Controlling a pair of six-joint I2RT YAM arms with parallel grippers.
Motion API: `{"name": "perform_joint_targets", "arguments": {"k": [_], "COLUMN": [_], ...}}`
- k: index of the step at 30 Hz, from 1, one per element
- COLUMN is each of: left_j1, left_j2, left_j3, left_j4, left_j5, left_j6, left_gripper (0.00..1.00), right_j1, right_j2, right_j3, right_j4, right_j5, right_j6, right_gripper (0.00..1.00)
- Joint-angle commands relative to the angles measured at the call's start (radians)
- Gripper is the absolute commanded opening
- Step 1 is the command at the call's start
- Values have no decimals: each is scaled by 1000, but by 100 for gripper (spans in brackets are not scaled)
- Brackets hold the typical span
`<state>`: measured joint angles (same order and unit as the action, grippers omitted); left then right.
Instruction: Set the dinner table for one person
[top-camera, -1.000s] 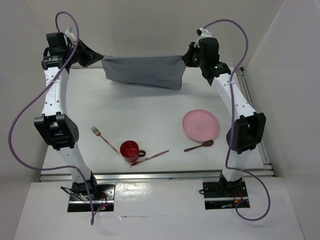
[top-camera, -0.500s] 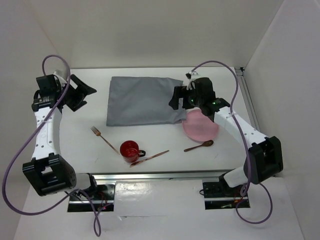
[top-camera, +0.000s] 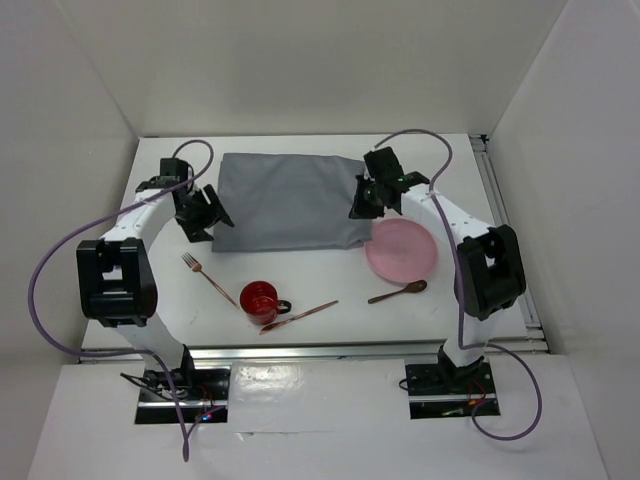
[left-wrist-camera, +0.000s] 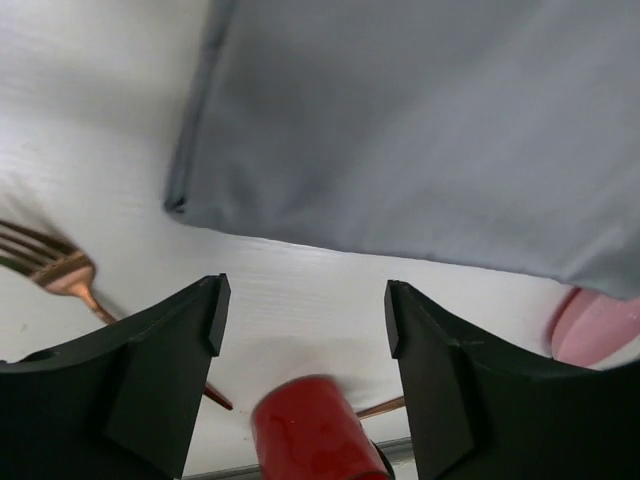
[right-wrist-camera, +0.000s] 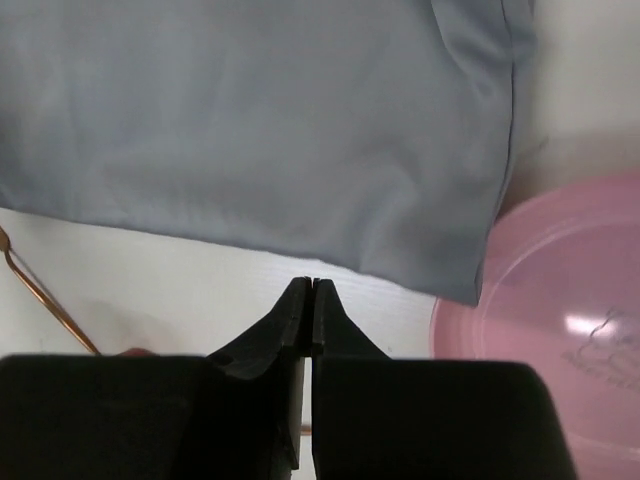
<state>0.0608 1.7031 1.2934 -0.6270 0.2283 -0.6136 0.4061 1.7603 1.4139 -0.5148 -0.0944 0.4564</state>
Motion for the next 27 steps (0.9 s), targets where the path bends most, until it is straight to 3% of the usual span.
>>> {"name": "perform_joint_targets", "arguments": {"k": [1,2,6,10,20,27], "left_j1": [45,45,45,45,45,45], "left_j2": [-22,13,70,59,81,81], "left_j3": [-48,-57,-48,-48,-60,-60], "left_j4": [4,15,15,26,26,26], "left_j5": [-37,-37,-37,-37,-55,-64], "left_j6": [-25,-25,-35,-35,-44,-35], "left_gripper": [81,85,82,82,81,81], "right_j1": [7,-7,-47,-47,-29,-122], "right_j2": [-54,-71,-111,-38,41,21], "right_j3": [-44,-112,-231,-204,-225,-279], "right_j4": [-55,-36,65,18,-70,-108], "right_j5": [9,9,-82,-108,134,228], "right_j6": [157,181,226,154,145,157], "right_gripper": [1,8,11,11,9,8]}}
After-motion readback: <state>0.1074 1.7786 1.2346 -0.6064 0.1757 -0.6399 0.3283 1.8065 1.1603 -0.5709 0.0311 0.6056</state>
